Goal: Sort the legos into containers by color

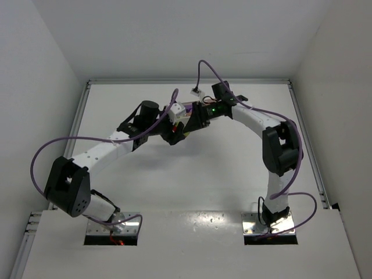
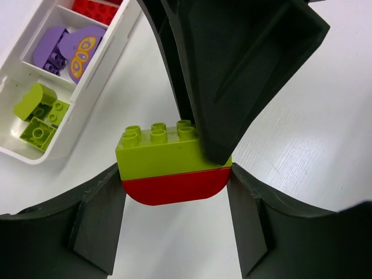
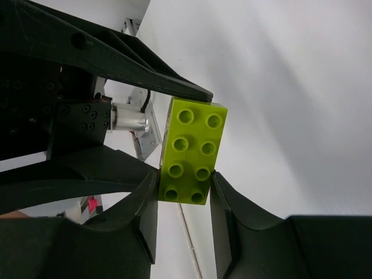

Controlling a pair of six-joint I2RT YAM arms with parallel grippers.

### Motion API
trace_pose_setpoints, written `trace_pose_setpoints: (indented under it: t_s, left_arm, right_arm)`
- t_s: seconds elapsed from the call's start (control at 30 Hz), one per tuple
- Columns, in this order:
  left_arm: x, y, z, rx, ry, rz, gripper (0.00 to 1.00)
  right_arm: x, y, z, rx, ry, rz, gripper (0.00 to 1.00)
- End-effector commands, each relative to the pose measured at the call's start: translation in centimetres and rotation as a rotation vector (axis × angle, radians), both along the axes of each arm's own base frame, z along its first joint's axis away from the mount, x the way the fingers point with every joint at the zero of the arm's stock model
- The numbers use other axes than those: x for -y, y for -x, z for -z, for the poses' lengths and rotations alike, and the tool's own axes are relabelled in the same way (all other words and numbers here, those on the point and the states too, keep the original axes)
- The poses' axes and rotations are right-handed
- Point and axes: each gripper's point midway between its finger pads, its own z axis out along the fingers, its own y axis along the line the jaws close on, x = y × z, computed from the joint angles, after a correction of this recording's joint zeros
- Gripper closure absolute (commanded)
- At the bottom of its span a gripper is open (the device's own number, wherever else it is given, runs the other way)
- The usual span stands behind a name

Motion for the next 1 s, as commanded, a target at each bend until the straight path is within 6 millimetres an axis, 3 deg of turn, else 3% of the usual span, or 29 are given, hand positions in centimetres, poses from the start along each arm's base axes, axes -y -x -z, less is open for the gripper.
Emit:
trace_pose_setpoints:
  t_s: [0.0,0.13,0.43,0.53,0.6,0.73,0.87,0.97]
  left_arm:
    - [0.7,2.3,-0.9,-0.006,0.052,0.067,1.0]
    - [0.0,2.9,0.3,-0.029,0.038,0.047,1.0]
    - [-0.6,3.6,1.3,-0.056,0.037,0.016,1.0]
    - [-1.6,2.7,1.3,-0.047,0.033,-0.063,1.0]
    - [-2.6,2.2,0.8,-0.043,0.063,-0.122,1.0]
    - [-6.2,-0.5,-0.7,-0.055,0.197,-0.357,1.0]
    - [-7.9,-2.2,-2.5,-0.061,0.252,-0.455,1.0]
    - [-9.0,-2.9,-3.0,-0.06,0.271,-0.502,1.0]
  right_arm:
    - [2.1,-3.5,-3.1,0.165,-0.04,0.067,1.0]
    - [4.1,-4.6,-4.6,0.2,-0.048,0.117,1.0]
    - [9.0,-7.8,-3.7,0.231,0.015,0.259,1.0]
    - [10.0,-9.6,-3.9,0.296,0.059,0.288,1.0]
    - [9.5,-10.4,-4.4,0.321,0.067,0.291,1.0]
    - [6.1,-11.1,-3.2,0.288,0.059,0.276,1.0]
    - [2.6,-12.3,-1.8,0.265,0.08,0.299,1.0]
    - [1.1,-13.3,-1.6,0.283,0.091,0.306,1.0]
